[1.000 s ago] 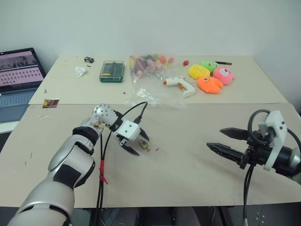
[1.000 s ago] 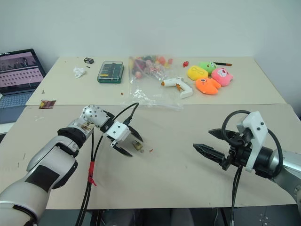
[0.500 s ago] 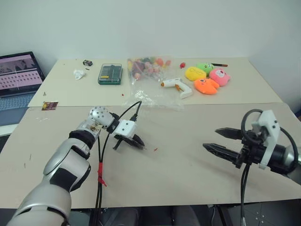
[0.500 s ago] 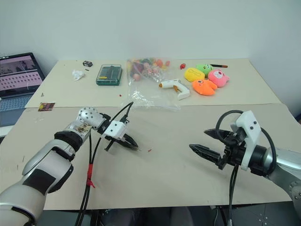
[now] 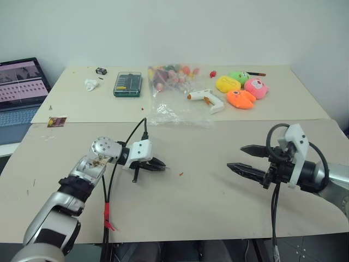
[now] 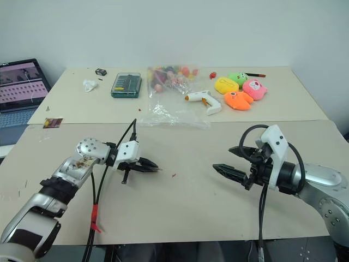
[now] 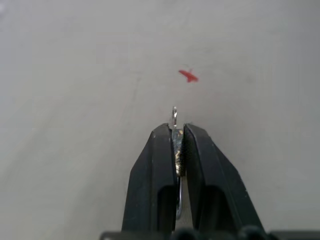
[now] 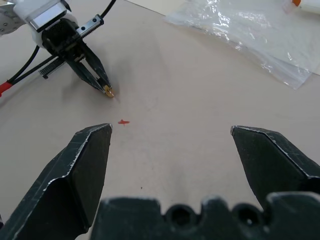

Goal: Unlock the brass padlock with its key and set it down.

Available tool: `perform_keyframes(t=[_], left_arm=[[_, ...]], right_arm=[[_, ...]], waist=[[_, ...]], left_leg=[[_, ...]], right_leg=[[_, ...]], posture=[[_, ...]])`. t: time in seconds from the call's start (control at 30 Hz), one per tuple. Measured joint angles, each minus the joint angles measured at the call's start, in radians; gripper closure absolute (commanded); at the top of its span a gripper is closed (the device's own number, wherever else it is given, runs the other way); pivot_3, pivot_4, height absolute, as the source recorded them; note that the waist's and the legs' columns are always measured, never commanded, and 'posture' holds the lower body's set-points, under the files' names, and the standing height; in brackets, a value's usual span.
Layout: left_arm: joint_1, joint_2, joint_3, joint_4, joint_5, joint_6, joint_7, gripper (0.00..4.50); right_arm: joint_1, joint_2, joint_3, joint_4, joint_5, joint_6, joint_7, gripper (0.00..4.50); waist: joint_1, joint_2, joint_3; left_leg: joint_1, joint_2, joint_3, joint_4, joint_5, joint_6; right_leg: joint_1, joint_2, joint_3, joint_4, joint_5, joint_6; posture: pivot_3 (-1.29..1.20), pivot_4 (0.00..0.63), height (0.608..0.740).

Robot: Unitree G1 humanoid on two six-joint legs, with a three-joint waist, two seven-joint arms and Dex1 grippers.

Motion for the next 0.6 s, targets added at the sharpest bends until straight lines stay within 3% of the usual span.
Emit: perform_keyframes(t=[0.13, 0.2, 0.23, 0.3, 0.47, 0.6], left_arm=[[0.084, -0.01, 0.019, -0.229, 0.06, 0.238, 0.145, 4.49], [0.097, -0.026, 0.02, -0.293, 0.078, 0.332, 0.191, 3.62], [0.102, -0.039, 0.02, -0.315, 0.081, 0.384, 0.216, 3.56], [0.109, -0.054, 0.016, -0.322, 0.083, 0.469, 0.242, 2.78], [0.09, -0.057, 0.025, -0.335, 0.072, 0.551, 0.255, 1.02], [0.065, -0.047, 0.027, -0.335, 0.029, 0.599, 0.212, 1.02]], right_arm=[[-0.004, 0.002, 0.004, 0.011, -0.012, -0.007, 0.003, 0.0], [-0.007, 0.005, 0.006, 0.014, -0.017, -0.008, 0.005, 0.0], [-0.01, 0.006, 0.008, 0.014, -0.019, -0.009, 0.007, 0.0], [-0.012, 0.007, 0.009, 0.014, -0.02, -0.01, 0.01, 0.0], [-0.012, 0.008, 0.009, 0.015, -0.027, -0.01, 0.013, 0.0], [-0.012, 0.011, 0.009, 0.015, -0.034, -0.011, 0.018, 0.0]], waist=[[0.002, 0.0, 0.0], [0.006, 0.0, 0.0], [0.008, 0.0, 0.0], [0.006, 0.0, 0.0], [0.004, 0.0, 0.0], [0.003, 0.0, 0.0]], left_leg=[[0.003, 0.0, 0.0, -0.003, 0.001, -0.001], [0.003, 0.0, 0.0, -0.004, 0.001, -0.002], [0.003, 0.0, 0.0, -0.004, 0.001, -0.002], [0.003, 0.0, 0.0, -0.004, 0.002, -0.003], [0.002, 0.0, 0.0, -0.005, 0.003, -0.005], [0.002, 0.0, 0.0, -0.005, 0.002, -0.004]], right_leg=[[0.001, 0.0, 0.0, 0.0, -0.001, 0.0], [0.002, 0.0, 0.0, 0.0, -0.001, 0.0], [0.002, 0.0, 0.0, 0.0, -0.001, 0.001], [0.001, 0.0, -0.001, 0.0, -0.001, 0.001], [0.0, 0.0, -0.001, 0.0, -0.001, 0.0], [-0.001, 0.0, -0.001, 0.0, -0.001, 0.0]], posture=[[0.0, 0.15, 0.74], [0.0, 0.15, 0.74], [0.0, 0.15, 0.74], [0.0, 0.15, 0.74], [0.0, 0.15, 0.74], [0.0, 0.15, 0.74]])
